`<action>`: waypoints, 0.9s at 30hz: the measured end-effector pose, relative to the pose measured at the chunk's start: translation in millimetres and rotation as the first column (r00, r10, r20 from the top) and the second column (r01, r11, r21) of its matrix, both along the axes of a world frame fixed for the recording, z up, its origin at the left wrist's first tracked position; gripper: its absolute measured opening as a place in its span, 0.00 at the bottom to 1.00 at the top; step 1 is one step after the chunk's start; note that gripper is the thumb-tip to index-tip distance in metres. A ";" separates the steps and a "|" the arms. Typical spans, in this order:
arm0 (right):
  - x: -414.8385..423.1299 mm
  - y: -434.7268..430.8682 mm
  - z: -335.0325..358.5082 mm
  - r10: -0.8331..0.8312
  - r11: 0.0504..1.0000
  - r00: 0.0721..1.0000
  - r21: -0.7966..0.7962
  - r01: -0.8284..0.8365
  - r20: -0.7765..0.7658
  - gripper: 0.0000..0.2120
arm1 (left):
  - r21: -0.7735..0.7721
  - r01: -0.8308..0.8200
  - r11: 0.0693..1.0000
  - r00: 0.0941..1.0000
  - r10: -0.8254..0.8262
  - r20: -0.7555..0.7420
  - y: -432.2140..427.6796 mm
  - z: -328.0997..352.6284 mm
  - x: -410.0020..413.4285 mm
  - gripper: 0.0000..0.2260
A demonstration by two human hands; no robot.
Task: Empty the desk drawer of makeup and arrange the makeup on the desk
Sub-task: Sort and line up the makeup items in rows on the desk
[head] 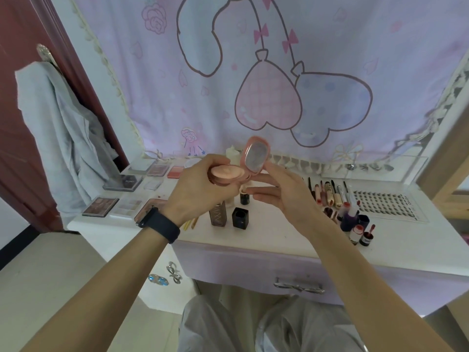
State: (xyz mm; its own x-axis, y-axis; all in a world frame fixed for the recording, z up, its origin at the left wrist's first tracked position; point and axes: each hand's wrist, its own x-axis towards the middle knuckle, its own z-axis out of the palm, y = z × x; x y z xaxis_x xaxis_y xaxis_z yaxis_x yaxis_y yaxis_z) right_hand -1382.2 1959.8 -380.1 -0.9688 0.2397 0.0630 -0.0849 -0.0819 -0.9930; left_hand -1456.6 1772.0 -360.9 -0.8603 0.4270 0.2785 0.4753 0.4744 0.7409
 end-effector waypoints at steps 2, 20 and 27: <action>-3.7 -2.8 1.0 0.001 0.999 1.000 0.035 -0.001 -0.018 0.13 | -0.070 0.023 0.997 1.000 -0.023 -0.010 1.8 0.1 -3.8 0.24; -23.1 -21.0 -7.7 -0.242 0.921 0.958 0.273 0.276 -0.153 0.12 | -0.278 0.007 0.961 0.984 -0.056 -0.167 13.1 -19.0 -21.9 0.35; -10.4 -14.4 -23.4 -0.251 0.846 0.954 0.441 0.298 -0.163 0.13 | -0.196 -0.058 0.979 0.984 0.023 -0.176 -6.7 -13.5 -39.1 0.35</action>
State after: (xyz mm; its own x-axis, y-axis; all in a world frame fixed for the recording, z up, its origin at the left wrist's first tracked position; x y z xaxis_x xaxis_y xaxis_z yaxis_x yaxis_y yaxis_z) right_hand -1392.6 1945.4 -403.5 -0.8512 0.4164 0.3195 -0.1326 0.4184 -0.8985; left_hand -1495.7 1765.3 -374.4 -0.8246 0.4550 0.3361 0.5646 0.6256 0.5384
